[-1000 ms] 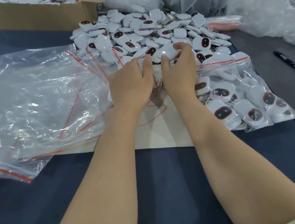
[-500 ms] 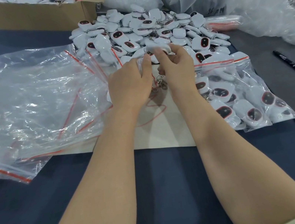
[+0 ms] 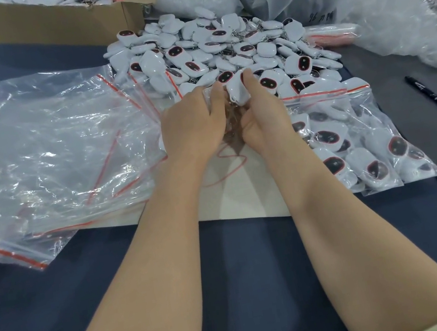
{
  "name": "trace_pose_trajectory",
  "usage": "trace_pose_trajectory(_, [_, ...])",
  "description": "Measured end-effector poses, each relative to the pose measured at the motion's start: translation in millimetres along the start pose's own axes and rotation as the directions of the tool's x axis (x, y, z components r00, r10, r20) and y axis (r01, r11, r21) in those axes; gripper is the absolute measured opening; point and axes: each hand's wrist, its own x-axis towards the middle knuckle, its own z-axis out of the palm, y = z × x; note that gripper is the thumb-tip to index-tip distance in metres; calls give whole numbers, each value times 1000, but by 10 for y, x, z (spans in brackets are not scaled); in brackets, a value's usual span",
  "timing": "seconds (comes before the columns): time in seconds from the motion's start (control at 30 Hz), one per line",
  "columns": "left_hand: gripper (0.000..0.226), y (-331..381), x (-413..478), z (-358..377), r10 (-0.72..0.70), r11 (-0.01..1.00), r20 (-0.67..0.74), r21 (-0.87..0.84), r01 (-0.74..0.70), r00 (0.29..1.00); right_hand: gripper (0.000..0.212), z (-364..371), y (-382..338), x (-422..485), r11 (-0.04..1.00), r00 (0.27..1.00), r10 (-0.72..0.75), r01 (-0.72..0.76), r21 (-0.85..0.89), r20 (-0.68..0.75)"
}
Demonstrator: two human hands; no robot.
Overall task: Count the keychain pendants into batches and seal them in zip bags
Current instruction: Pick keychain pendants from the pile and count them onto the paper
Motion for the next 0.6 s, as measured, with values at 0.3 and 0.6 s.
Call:
trace_pose_trajectory(0.3, [44, -3, 5, -5, -34, 999, 14, -2, 34, 999, 39, -42, 44, 59, 971, 985, -171, 172, -164, 23])
trace_pose_trajectory(0.6, [38, 64, 20, -111, -202, 855, 16, -485, 184, 979, 4, -68, 8, 65, 984, 984, -179, 179, -6, -7])
